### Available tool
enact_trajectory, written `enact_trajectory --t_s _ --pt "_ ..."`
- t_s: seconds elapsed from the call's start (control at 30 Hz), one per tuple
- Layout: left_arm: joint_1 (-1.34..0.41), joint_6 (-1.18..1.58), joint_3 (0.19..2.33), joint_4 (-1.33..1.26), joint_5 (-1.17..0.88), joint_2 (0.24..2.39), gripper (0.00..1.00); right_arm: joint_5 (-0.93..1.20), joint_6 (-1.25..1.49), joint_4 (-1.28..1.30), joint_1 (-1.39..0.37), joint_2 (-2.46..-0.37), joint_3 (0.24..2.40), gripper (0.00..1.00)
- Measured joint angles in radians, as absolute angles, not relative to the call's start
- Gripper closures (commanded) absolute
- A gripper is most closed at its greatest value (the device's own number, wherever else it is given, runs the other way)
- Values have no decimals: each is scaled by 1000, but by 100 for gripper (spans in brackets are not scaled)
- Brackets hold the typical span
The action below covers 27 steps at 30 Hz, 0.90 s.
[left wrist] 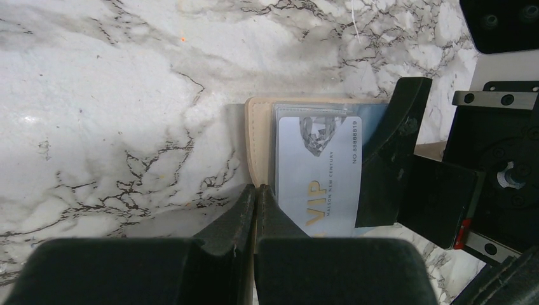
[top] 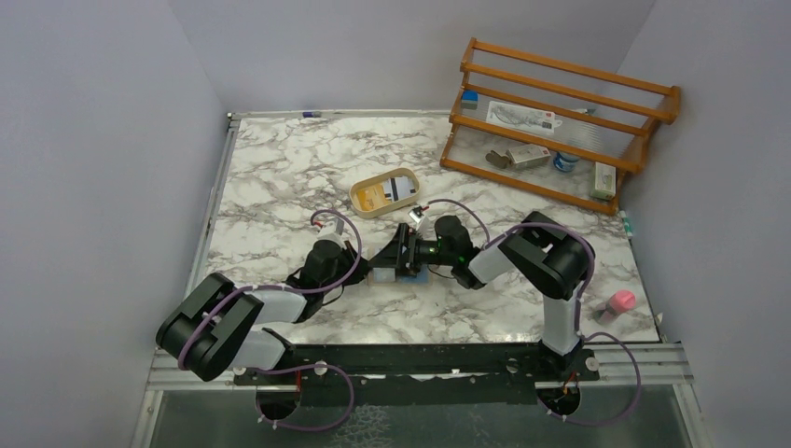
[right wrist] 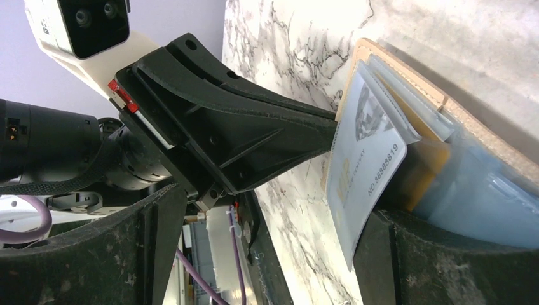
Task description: Take the credit cards out of the card holder
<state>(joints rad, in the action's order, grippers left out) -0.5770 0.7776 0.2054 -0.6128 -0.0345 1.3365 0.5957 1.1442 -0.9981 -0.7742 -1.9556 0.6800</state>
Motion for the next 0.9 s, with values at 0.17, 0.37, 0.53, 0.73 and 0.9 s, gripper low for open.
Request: enact_trajectory --t_s 0.17,0.37,0.53,0.73,0.9 --pt "-577 778 204 -614 -35 1335 100 607 1129 -992 -775 -1947 680 7" --pt "-577 778 201 -619 -35 1333 100 622 1116 -989 -772 -1921 675 8" --pt "-578 778 201 -627 -35 1333 100 640 1106 -989 -764 -1888 664 8" --pt "-580 786 201 -632 -36 1331 100 661 1084 -985 -742 -1855 645 8" --pt "-585 786 201 -632 -37 1327 100 681 1061 -975 -714 -1832 610 8"
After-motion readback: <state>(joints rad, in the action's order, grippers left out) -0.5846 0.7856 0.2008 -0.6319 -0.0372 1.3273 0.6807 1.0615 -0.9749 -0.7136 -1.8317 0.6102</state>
